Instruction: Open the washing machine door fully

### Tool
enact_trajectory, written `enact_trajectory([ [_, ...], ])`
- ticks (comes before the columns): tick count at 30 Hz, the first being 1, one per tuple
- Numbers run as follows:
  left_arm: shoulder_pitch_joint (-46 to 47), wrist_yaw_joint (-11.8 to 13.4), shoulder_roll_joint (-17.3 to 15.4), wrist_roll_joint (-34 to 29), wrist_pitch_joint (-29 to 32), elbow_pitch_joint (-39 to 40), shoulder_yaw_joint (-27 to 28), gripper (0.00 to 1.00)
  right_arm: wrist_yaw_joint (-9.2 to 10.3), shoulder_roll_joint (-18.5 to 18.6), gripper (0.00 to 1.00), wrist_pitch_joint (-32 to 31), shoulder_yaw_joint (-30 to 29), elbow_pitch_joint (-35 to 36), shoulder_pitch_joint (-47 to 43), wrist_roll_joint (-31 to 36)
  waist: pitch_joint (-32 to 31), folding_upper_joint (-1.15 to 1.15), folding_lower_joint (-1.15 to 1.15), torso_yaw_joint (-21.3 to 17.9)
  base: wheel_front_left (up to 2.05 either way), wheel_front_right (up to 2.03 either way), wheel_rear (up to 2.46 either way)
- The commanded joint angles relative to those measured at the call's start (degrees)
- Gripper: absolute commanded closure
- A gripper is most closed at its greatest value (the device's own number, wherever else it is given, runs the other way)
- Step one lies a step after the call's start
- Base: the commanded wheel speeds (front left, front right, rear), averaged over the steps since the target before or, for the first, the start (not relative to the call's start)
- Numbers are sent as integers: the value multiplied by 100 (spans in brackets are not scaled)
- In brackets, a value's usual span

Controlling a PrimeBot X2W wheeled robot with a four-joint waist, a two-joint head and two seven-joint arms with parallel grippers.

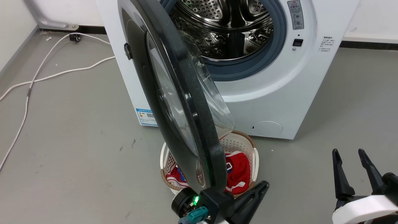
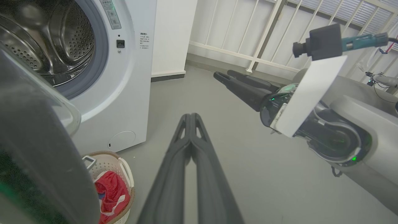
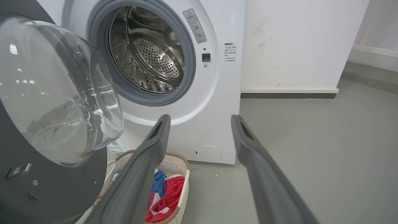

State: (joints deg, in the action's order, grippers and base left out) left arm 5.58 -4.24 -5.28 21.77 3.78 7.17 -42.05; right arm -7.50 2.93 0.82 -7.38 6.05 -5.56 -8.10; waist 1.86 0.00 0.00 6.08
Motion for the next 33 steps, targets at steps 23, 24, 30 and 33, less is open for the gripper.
enact_trajectory([
  [23,63,803,-52,-86,-541,-687,695,100,1,-8,0,73,-110,-175,137,-154,83,0,0,141,0,0,0],
  [24,42,832,-64,-86,-539,-651,712,100,1,-7,0,79,-117,-179,134,-159,85,0,0,165,0,0,0],
  [30,-160,926,-129,-115,-461,-374,640,100,0,-7,0,115,-166,-223,149,-189,97,0,0,380,0,0,0],
  [33,-243,957,-169,-138,-439,-230,596,100,1,-6,0,113,-178,-243,176,-188,100,0,0,520,0,0,0],
])
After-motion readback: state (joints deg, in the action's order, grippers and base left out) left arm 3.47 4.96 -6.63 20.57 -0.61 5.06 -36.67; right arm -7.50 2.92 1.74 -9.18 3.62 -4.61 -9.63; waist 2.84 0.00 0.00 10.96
